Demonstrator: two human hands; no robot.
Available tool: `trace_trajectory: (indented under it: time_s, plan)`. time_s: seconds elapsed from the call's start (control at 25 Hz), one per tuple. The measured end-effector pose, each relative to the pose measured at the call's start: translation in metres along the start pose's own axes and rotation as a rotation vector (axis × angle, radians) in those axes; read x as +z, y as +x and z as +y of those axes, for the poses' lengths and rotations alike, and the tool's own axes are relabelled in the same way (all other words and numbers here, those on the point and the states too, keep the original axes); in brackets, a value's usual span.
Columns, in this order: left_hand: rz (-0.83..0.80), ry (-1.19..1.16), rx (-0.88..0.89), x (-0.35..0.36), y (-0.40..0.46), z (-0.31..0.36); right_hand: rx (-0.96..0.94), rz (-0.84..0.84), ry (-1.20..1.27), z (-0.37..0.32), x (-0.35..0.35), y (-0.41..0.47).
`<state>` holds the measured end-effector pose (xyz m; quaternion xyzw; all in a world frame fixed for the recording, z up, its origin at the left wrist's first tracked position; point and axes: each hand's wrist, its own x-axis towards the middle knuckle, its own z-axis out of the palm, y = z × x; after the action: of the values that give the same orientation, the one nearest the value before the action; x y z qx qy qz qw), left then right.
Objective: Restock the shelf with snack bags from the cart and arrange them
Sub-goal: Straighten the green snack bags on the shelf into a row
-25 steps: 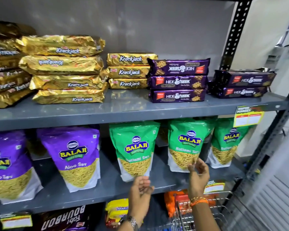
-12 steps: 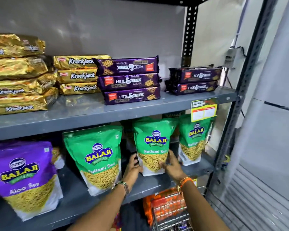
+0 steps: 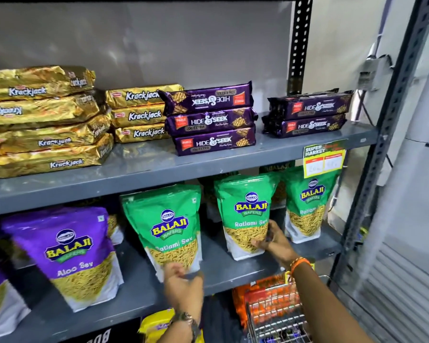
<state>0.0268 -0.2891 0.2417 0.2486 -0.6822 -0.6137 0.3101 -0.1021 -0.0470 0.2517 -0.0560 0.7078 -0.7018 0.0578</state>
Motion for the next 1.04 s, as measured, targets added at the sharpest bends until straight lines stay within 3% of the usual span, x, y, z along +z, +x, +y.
trace_trajectory:
  time_s: [0.08,0.12,0.2,0.32,0.4,1.04]
  plan:
    - [0.173,0.152,0.051,-0.035,0.02,-0.018,-0.034,-0.006,-0.039,0.001,0.003,0.0]
    - [0.178,0.21,0.02,-0.048,0.035,-0.026,-0.039,-0.01,-0.058,0.0,0.004,-0.001]
    - [0.073,0.245,-0.075,-0.062,0.06,-0.03,-0.028,-0.011,-0.063,0.003,0.007,0.0]
    - [-0.255,0.291,-0.039,-0.068,0.088,-0.031,-0.011,-0.016,-0.059,0.006,0.009,0.002]
    - [-0.357,0.301,-0.044,-0.069,0.098,-0.037,-0.008,-0.019,-0.059,0.007,0.01,0.003]
    - [-0.364,0.328,-0.072,-0.07,0.093,-0.022,-0.001,0.023,-0.057,0.01,0.013,0.008]
